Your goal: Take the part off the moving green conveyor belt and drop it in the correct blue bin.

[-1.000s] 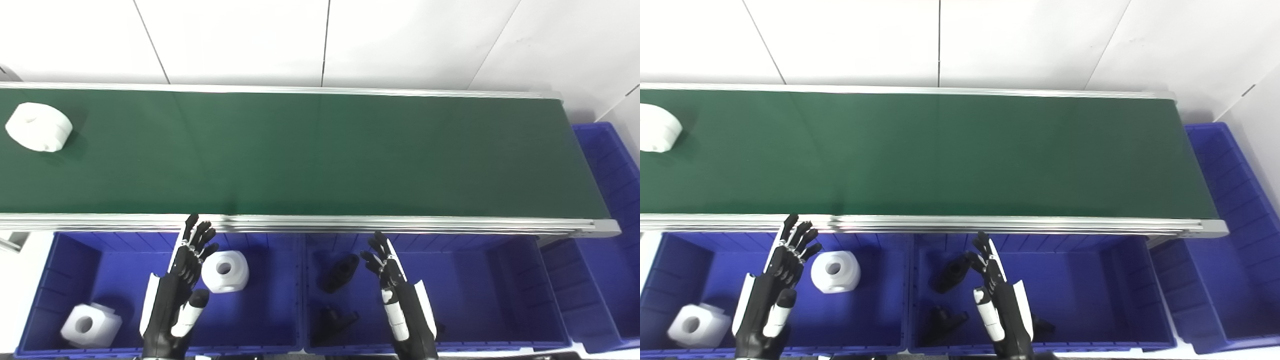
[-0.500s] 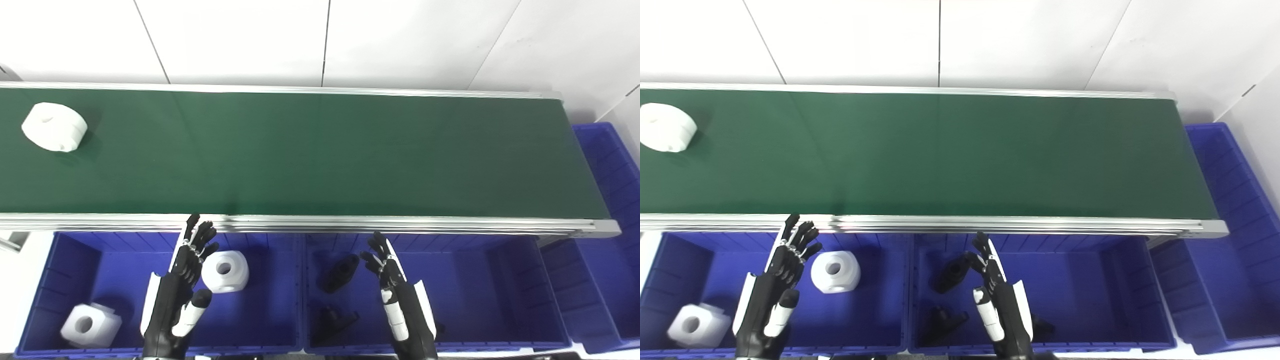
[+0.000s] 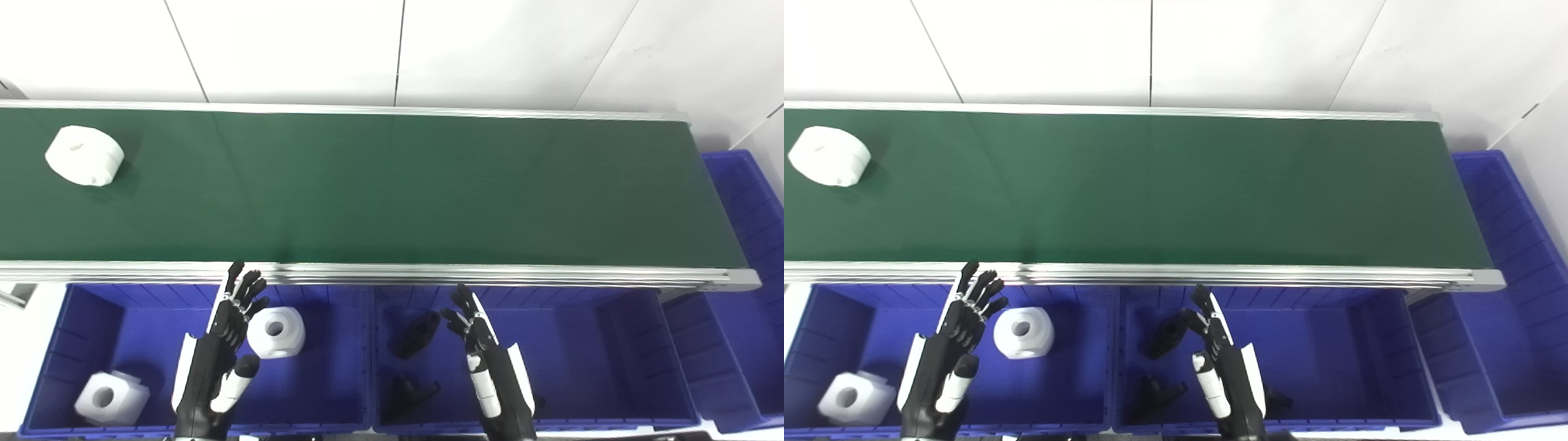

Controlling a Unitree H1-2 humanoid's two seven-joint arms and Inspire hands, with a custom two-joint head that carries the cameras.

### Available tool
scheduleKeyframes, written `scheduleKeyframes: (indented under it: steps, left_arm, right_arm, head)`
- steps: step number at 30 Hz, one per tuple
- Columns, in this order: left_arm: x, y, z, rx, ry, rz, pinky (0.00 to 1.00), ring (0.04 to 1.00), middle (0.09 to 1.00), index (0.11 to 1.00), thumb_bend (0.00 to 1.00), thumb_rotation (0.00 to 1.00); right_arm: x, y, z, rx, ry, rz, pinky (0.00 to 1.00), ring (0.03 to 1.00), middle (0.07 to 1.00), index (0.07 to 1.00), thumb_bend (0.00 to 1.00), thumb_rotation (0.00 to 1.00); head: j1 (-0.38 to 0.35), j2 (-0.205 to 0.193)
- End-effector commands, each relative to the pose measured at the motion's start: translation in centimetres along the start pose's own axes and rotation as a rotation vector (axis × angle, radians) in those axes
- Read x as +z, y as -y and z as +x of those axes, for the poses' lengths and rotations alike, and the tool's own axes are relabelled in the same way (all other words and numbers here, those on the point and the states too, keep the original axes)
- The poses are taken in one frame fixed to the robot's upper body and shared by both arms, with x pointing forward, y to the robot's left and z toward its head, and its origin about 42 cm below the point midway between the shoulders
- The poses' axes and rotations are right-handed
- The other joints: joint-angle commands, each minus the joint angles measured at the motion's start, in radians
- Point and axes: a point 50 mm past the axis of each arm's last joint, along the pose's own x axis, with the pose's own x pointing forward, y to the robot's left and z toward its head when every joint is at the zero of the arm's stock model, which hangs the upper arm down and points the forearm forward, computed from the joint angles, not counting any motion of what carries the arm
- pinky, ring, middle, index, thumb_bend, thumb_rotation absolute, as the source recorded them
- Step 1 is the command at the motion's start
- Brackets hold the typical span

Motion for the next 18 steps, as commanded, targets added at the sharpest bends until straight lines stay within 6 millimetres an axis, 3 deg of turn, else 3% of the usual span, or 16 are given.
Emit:
scheduleKeyframes:
  steps: [1, 12, 16, 17, 18]
  left_arm:
    - [0.66, -0.1, -0.03, -0.001, 0.046, -0.007, 0.86, 0.91, 0.935, 0.98, 0.92, 0.84]
    - [0.7, -0.02, -0.09, 0.001, 0.049, 0.0, 0.85, 0.907, 0.932, 0.979, 0.92, 0.85]
    - [0.59, 0.1, -0.2, -0.005, 0.048, -0.008, 0.86, 0.911, 0.937, 0.982, 0.93, 0.86]
    - [0.41, 0.16, -0.24, -0.009, 0.049, -0.01, 0.86, 0.911, 0.938, 0.983, 0.93, 0.86]
    - [0.25, 0.22, -0.28, -0.011, 0.048, -0.011, 0.85, 0.908, 0.939, 0.981, 0.94, 0.86]
  right_arm:
    - [0.78, -0.21, -0.05, -0.005, 0.062, 0.012, 0.9, 0.88, 0.945, 0.969, 0.84, 1.0]
    - [0.79, -0.26, -0.13, -0.005, 0.06, 0.019, 0.9, 0.883, 0.948, 0.971, 0.83, 1.0]
    - [0.75, -0.23, -0.17, -0.01, 0.06, 0.013, 0.89, 0.881, 0.947, 0.971, 0.83, 1.0]
    - [0.64, -0.18, -0.2, -0.01, 0.056, 0.015, 0.89, 0.881, 0.946, 0.971, 0.83, 1.0]
    - [0.53, -0.13, -0.22, -0.01, 0.052, 0.017, 0.89, 0.885, 0.947, 0.972, 0.84, 1.0]
  head:
    - [-0.001, -0.002]
    - [-0.002, -0.003]
    - [0.02, -0.032]
    - [0.041, -0.065]
    - [0.045, -0.073]
